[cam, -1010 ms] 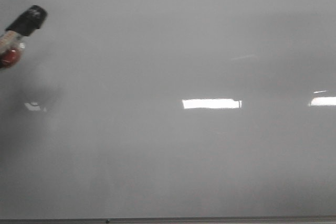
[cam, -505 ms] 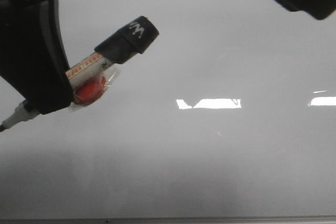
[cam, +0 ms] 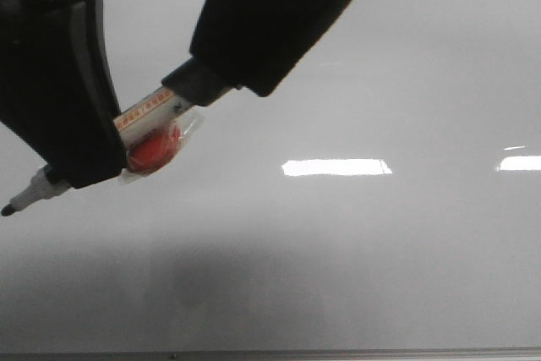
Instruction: Write number 8 on whiteboard
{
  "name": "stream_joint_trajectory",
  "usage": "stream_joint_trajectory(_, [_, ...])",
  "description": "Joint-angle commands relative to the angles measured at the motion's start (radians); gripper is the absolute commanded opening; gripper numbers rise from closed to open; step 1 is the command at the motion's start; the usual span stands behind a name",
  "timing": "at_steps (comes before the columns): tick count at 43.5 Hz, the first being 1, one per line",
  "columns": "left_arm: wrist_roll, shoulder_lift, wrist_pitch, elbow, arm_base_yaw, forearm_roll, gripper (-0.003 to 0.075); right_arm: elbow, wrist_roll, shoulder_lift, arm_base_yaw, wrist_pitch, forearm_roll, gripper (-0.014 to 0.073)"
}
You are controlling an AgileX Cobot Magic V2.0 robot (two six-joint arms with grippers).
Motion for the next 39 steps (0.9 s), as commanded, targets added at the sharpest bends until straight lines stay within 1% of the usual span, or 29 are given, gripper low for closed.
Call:
stream_joint_trajectory(1, [0.002, -0.032, -0.041, -0.032, -0.009, -0.029, -0.0021, -0.05, -0.025, 0.007, 0.006, -0.047, 0.044, 0.054])
stream_joint_trajectory(13, [0.002, -0.032, -0.065, -0.032, -0.009, -0.034, -0.0021, -0.051, -0.053, 0.062, 0.006, -0.08, 0.055, 0.0537])
stream_joint_trajectory(16, [0.002, -0.032, -0.065, -0.032, -0.009, -0.034, -0.0021, -0.051, -0.063, 0.065, 0.006, -0.081, 0.066, 0.0505])
stream_joint_trajectory(27, [0.002, -0.032, -0.072, -0.032, -0.009, -0.034, -0.0021, -0.051, -0.065, 0.065, 0.006, -0.046, 0.086, 0.0248])
stream_joint_trajectory(32, [0.002, -0.033, -0.109, -0.032, -0.009, -0.034, -0.002, -0.051, -0.065, 0.065, 0.006, -0.004, 0.088, 0.0133])
stream_joint_trajectory(36, [0.002, -0.041, -0.143, -0.032, -0.009, -0.034, -0.002, -0.051, -0.065, 0.065, 0.001, 0.02, 0.087, 0.0003])
stream_joint_trajectory(37, [0.002, -0.041, -0.148, -0.032, -0.009, -0.034, -0.0018, -0.051, -0.065, 0.065, 0.001, 0.023, 0.087, -0.0017])
stream_joint_trajectory(38, [0.0, -0.041, -0.15, -0.032, -0.009, -0.034, -0.0014, -0.051, -0.065, 0.065, 0.001, 0.023, 0.086, -0.0056])
stream_joint_trajectory(39, [-0.005, -0.042, -0.152, -0.032, -0.009, -0.034, 0.0, -0.051, -0.065, 0.065, 0.001, 0.023, 0.086, -0.0072])
